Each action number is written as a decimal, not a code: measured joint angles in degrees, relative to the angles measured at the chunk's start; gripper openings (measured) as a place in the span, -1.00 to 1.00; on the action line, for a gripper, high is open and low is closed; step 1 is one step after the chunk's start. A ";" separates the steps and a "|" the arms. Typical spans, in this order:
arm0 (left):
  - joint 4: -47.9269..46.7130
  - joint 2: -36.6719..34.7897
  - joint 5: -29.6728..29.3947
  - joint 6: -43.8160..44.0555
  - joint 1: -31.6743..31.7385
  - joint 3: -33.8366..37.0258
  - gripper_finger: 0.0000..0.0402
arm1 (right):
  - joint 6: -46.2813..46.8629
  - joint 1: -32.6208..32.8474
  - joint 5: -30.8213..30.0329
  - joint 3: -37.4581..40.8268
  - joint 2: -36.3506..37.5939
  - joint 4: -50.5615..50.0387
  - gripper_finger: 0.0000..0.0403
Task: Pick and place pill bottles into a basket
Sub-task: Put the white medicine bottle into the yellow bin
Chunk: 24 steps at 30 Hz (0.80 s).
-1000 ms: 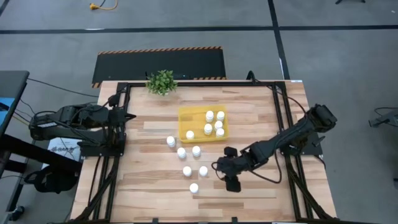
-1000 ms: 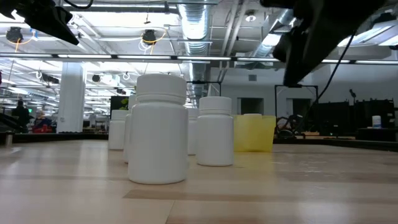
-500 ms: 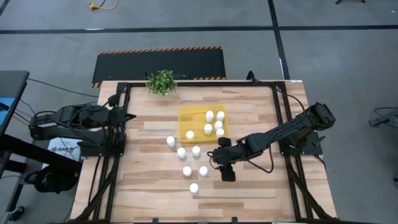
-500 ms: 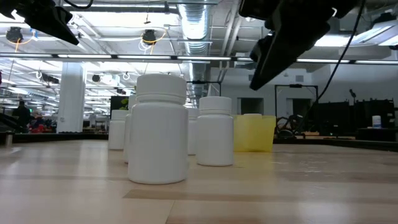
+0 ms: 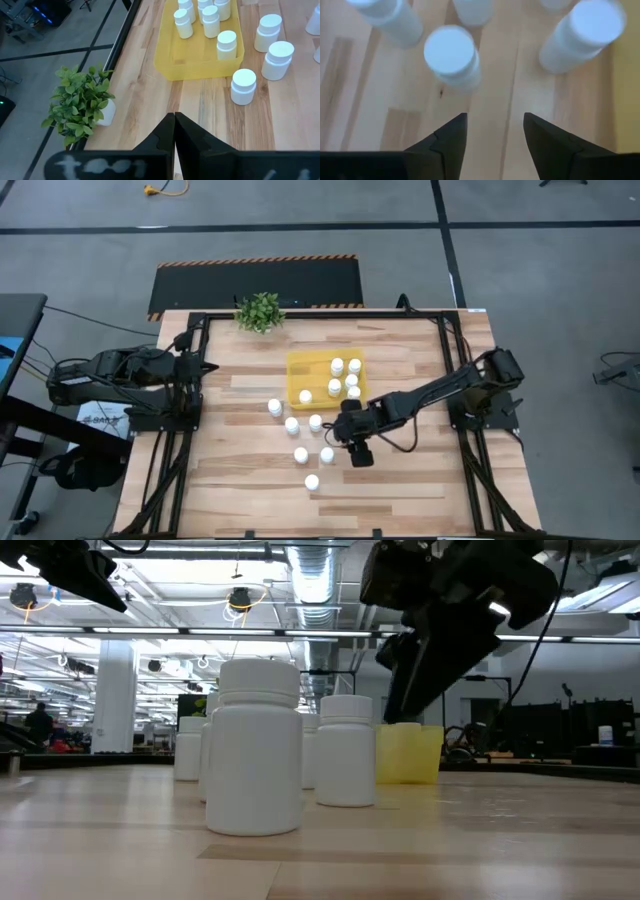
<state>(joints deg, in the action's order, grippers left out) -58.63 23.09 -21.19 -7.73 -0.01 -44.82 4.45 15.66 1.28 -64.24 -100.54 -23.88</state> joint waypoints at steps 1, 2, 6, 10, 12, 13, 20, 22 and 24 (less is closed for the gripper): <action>0.00 0.00 -0.02 -0.02 0.00 0.00 -1.00 | -0.02 0.00 0.15 -0.90 -0.97 0.07 -0.09; 0.00 0.02 0.02 -0.02 0.00 0.00 -1.00 | 0.00 0.04 0.20 -1.72 -1.84 0.45 -0.10; 0.00 0.01 0.03 -0.02 0.00 0.00 -1.00 | -0.38 0.55 0.37 -4.16 -3.98 -0.68 -0.13; 0.00 0.02 0.07 -0.02 0.00 0.00 -1.00 | -1.21 1.59 0.44 -5.83 -4.95 -3.05 -0.13; 0.00 0.00 0.04 -0.02 0.00 0.00 -1.00 | -1.47 2.00 0.44 -6.05 -4.94 -3.05 -0.11; 0.00 0.00 0.07 -0.02 0.00 0.00 -1.00 | -1.47 2.15 0.44 -6.05 -4.93 -3.17 -0.10; -0.02 0.02 0.04 -0.02 0.00 0.00 -1.00 | -0.97 3.11 0.39 -6.02 -4.93 -3.94 0.04; 0.00 0.02 0.04 -0.02 0.00 0.00 -1.00 | -0.99 3.37 0.34 -6.05 -4.93 -3.92 0.09; 0.00 0.02 0.04 -0.02 0.00 0.00 -1.00 | -1.01 3.52 0.29 -6.58 -4.93 -4.01 0.14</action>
<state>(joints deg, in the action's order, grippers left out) -58.63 23.11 -21.15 -7.75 -0.01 -44.82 3.44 19.18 1.57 -70.81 -105.47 -27.89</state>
